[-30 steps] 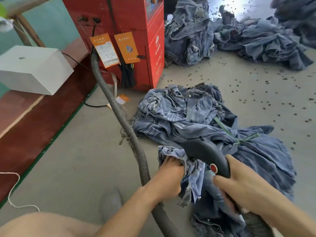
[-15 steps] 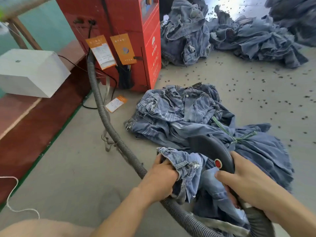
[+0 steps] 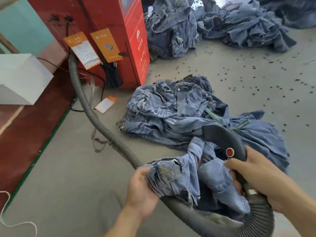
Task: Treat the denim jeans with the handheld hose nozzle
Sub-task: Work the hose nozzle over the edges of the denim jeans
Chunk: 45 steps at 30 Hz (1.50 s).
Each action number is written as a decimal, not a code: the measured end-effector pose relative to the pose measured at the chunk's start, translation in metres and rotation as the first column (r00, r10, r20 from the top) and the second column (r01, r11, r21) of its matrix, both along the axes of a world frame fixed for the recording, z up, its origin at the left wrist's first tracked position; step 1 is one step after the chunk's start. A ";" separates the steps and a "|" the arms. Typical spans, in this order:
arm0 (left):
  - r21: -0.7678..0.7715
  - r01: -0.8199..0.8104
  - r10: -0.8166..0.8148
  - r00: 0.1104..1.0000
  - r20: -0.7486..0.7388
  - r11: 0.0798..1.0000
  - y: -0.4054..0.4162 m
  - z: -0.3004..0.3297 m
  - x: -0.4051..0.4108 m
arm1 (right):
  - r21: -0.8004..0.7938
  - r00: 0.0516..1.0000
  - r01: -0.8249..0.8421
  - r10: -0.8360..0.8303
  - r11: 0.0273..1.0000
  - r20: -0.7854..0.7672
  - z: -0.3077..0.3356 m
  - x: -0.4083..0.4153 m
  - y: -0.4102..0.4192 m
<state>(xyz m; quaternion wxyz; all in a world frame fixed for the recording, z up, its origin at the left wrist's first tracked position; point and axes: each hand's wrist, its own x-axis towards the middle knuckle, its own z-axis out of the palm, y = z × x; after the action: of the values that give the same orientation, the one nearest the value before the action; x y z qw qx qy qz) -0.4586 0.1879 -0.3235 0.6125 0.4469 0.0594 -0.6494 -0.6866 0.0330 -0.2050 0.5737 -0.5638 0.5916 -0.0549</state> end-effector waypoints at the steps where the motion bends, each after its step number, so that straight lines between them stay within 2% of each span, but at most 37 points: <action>1: 0.054 0.008 -0.001 0.992 -0.128 0.999 -0.003 -0.002 0.008 | 0.052 1.000 0.013 -0.013 0.999 0.012 -0.001 -0.004 0.002; 3: 0.160 0.074 -0.034 0.971 -0.238 0.984 -0.009 -0.007 0.018 | 0.141 1.000 -0.018 0.016 0.990 0.014 -0.006 -0.007 0.008; 7: 0.321 0.203 -0.149 0.972 -0.184 0.925 -0.018 -0.019 0.013 | 0.205 0.993 -0.109 0.114 0.973 -0.015 -0.023 -0.003 0.022; 10: 0.347 0.203 -0.157 0.975 -0.157 0.916 -0.018 -0.029 0.014 | 0.209 0.988 -0.124 0.139 0.970 -0.059 -0.044 -0.001 0.028; 14: 0.284 0.199 -0.149 0.971 -0.186 0.938 -0.016 -0.030 0.010 | 0.297 0.990 -0.120 0.138 0.947 -0.038 -0.070 0.015 0.026; 16: 0.246 0.194 -0.149 0.970 -0.191 0.950 -0.017 -0.022 0.010 | 0.296 0.999 -0.041 0.050 0.954 -0.021 -0.079 0.022 0.017; 20: 0.194 0.164 -0.127 0.974 -0.186 0.967 -0.020 -0.020 0.026 | 0.184 0.984 0.174 -0.180 0.967 0.014 -0.078 0.015 0.003; 22: 0.191 0.171 -0.141 0.977 -0.163 0.966 -0.023 -0.021 0.029 | 0.221 0.989 0.131 -0.143 0.967 0.041 -0.070 0.010 0.007; 25: 0.202 0.181 -0.157 0.979 -0.131 0.962 -0.029 -0.016 0.021 | 0.317 0.997 -0.076 0.074 0.945 0.020 -0.069 0.024 0.025; 28: 0.138 0.181 -0.162 0.977 -0.140 0.974 -0.028 -0.007 0.024 | 0.180 0.992 -0.103 0.113 0.978 -0.049 -0.077 0.042 0.024; 29: 0.086 0.124 -0.114 0.987 -0.116 0.988 -0.026 -0.008 0.037 | 0.126 0.997 -0.039 0.046 0.991 -0.056 -0.075 0.041 0.017; 30: 0.018 -0.009 0.010 0.995 -0.097 1.000 -0.024 -0.014 0.056 | 0.098 0.998 0.059 -0.055 0.993 -0.044 -0.071 0.037 0.008; 31: -0.044 -0.214 0.207 0.971 -0.117 0.976 -0.026 -0.020 0.075 | 0.095 0.987 0.159 -0.158 0.983 -0.013 -0.065 0.028 -0.001; 32: -0.092 -0.408 0.388 0.904 -0.180 0.908 -0.028 -0.026 0.087 | 0.112 0.969 0.243 -0.247 0.964 0.025 -0.057 0.018 -0.008; 33: -0.088 -0.518 0.490 0.842 -0.227 0.851 -0.034 -0.034 0.088 | 0.143 0.947 0.304 -0.316 0.942 0.065 -0.048 0.009 -0.013; 34: -0.015 -0.469 0.460 0.872 -0.169 0.883 -0.044 -0.044 0.080 | 0.180 0.928 0.340 -0.360 0.923 0.098 -0.041 0.001 -0.015; 36: 0.198 -0.145 0.149 0.989 -0.005 0.969 -0.070 -0.060 0.043 | 0.226 0.922 0.334 -0.367 0.915 0.124 -0.033 -0.006 -0.014; 37: 0.151 0.038 -0.036 0.999 -0.019 0.988 -0.073 -0.061 0.026 | 0.224 0.935 0.303 -0.334 0.926 0.115 -0.030 -0.007 -0.012; 38: 0.086 0.129 -0.124 0.990 -0.059 0.988 -0.076 -0.061 0.023 | 0.206 0.952 0.265 -0.290 0.942 0.101 -0.028 -0.007 -0.011; 39: 0.042 0.146 -0.141 0.986 -0.092 0.988 -0.079 -0.060 0.030 | 0.184 0.968 0.222 -0.239 0.958 0.075 -0.026 -0.008 -0.010; 40: 0.035 0.100 -0.097 0.990 -0.099 0.994 -0.086 -0.063 0.043 | 0.167 0.983 0.171 -0.180 0.971 0.040 -0.025 -0.008 -0.009; 41: 0.058 -0.021 0.025 0.997 -0.068 0.998 -0.095 -0.068 0.064 | 0.165 0.992 0.120 -0.123 0.979 0.009 -0.022 -0.008 -0.010; 42: 0.014 -0.214 0.215 0.976 -0.049 0.977 -0.095 -0.070 0.085 | 0.171 0.996 0.088 -0.086 0.981 -0.016 -0.019 -0.008 -0.010; 43: -0.012 -0.393 0.390 0.917 -0.082 0.920 -0.094 -0.070 0.098 | 0.170 0.998 0.063 -0.057 0.984 -0.039 -0.018 -0.007 -0.010; 44: -0.026 -0.464 0.460 0.882 -0.099 0.885 -0.094 -0.069 0.103 | 0.154 0.997 0.034 -0.024 0.987 -0.071 -0.017 -0.004 -0.010; 45: -0.031 -0.424 0.420 0.903 -0.087 0.905 -0.097 -0.073 0.101 | 0.132 0.994 0.006 0.009 0.991 -0.110 -0.016 -0.001 -0.010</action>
<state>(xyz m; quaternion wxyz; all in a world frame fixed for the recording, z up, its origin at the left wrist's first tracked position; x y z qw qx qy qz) -0.3574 0.0914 -0.3960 0.7463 0.3824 0.1629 -0.5198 -0.6875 0.0234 -0.2210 0.5761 -0.5274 0.6243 0.0160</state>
